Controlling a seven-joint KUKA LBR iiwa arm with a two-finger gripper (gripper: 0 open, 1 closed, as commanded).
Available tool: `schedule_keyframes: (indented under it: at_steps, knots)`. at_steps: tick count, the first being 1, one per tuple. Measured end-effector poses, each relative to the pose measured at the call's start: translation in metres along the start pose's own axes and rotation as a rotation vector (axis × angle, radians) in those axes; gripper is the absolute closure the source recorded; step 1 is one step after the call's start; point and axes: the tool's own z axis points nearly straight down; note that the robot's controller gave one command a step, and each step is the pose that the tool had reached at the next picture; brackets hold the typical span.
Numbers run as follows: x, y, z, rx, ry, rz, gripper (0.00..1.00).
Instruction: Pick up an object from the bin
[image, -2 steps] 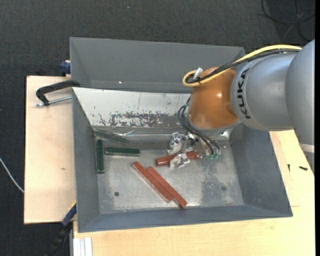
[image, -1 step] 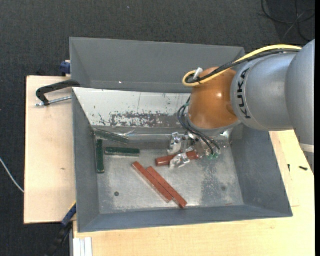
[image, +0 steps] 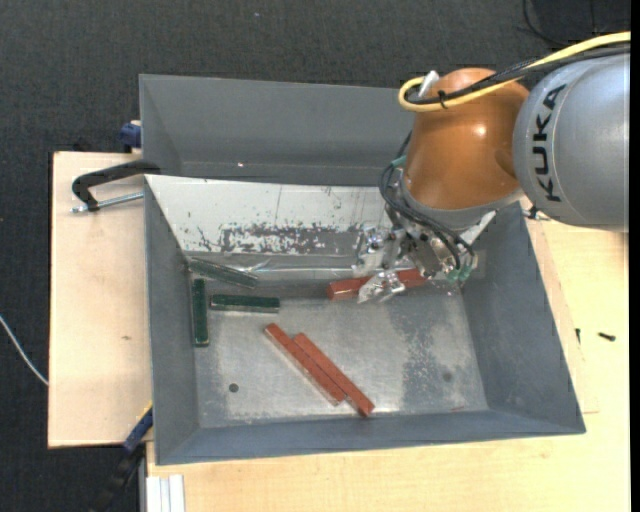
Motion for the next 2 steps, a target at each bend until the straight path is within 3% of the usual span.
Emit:
schedule_keyframes:
  at_steps: [1, 2]
  knots:
    - [0.000, 0.000, 0.000, 0.000, 0.000, 0.000, 1.00]
    - [0.009, -0.005, -0.026, -0.002, 0.004, 0.096, 1.00]
